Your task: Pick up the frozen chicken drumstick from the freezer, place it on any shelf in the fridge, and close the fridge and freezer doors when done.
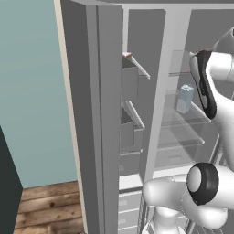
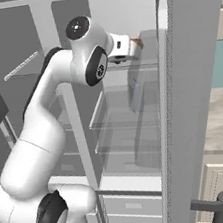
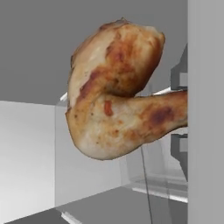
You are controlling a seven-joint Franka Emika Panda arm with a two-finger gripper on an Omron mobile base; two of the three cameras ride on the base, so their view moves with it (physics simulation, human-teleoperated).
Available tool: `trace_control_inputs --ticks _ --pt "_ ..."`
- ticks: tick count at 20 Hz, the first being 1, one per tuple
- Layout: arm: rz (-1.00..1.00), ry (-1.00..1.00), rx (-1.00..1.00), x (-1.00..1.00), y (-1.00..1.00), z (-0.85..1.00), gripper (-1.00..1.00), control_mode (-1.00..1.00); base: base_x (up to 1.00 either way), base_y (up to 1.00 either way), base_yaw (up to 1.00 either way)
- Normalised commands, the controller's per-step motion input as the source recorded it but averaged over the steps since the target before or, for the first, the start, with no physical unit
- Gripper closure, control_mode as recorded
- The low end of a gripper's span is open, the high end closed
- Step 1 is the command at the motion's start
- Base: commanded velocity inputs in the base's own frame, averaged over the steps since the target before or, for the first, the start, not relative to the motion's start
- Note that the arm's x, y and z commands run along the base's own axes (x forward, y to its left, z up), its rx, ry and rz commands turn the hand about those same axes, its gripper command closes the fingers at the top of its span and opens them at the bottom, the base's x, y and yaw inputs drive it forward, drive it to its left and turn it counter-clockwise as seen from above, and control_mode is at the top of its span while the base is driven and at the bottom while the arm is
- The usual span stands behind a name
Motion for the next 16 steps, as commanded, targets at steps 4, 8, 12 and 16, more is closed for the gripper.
trace_control_inputs --ticks 4,8,12,16 --pt "0.01 0.07 0.00 1.00 -0.25 -0.02 1.00 -1.00 0.00 0.00 0.00" --pt "0.03 0.09 0.00 1.00 -0.27 -0.24 1.00 -1.00 0.00 0.00 0.00" --pt "0.08 0.06 0.01 1.00 -0.36 -0.52 1.00 -1.00 0.00 0.00 0.00" --pt "0.08 0.00 0.01 0.94 -0.11 -0.47 -1.00 -1.00 0.00 0.00 0.00"
